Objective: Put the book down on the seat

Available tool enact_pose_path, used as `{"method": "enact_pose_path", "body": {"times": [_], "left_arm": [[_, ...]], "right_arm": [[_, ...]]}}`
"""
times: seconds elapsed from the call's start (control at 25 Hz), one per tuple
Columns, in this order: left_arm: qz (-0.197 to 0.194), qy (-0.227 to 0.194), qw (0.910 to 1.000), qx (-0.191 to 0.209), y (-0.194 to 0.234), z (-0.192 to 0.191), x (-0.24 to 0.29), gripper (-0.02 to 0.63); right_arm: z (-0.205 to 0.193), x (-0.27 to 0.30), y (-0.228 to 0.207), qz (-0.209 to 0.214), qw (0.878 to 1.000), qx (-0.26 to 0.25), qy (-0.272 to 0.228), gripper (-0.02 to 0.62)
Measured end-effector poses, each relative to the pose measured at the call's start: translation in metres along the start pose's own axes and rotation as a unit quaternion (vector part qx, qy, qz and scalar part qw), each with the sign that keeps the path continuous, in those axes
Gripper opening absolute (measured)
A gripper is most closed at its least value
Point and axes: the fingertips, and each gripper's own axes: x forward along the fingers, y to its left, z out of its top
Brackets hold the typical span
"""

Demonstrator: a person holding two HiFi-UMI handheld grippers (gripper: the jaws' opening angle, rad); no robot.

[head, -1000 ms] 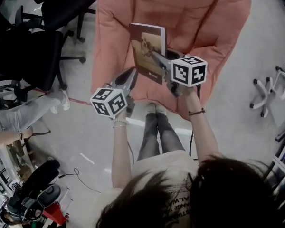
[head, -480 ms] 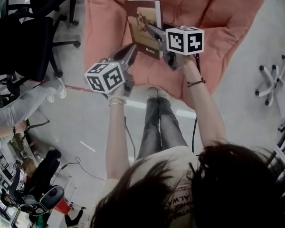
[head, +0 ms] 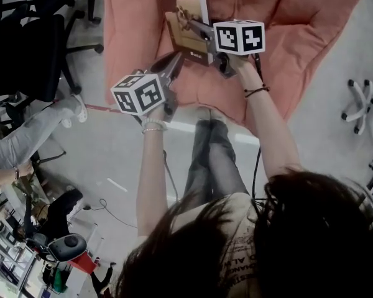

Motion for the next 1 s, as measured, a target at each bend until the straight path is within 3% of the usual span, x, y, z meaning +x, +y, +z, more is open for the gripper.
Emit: {"method": "enact_pose_path", "body": {"times": [0.28, 0.8, 1.0], "left_arm": [[0.003, 0.007, 0.9997, -0.022, 0.015, -0.011, 0.009, -0.012], [0.006, 0.004, 0.9993, -0.038, 0.024, -0.021, 0.023, -0.012], [0.008, 0.003, 0.9991, -0.042, 0.024, -0.021, 0.024, -0.012]], "right_arm": [[-0.009, 0.022, -0.011, -0.008, 1.0, -0.008, 0.024, 0.147], [-0.012, 0.033, -0.026, -0.018, 1.0, 0.008, 0.021, 0.15], [-0.014, 0.034, -0.029, -0.036, 0.999, -0.013, 0.035, 0.155]]}}
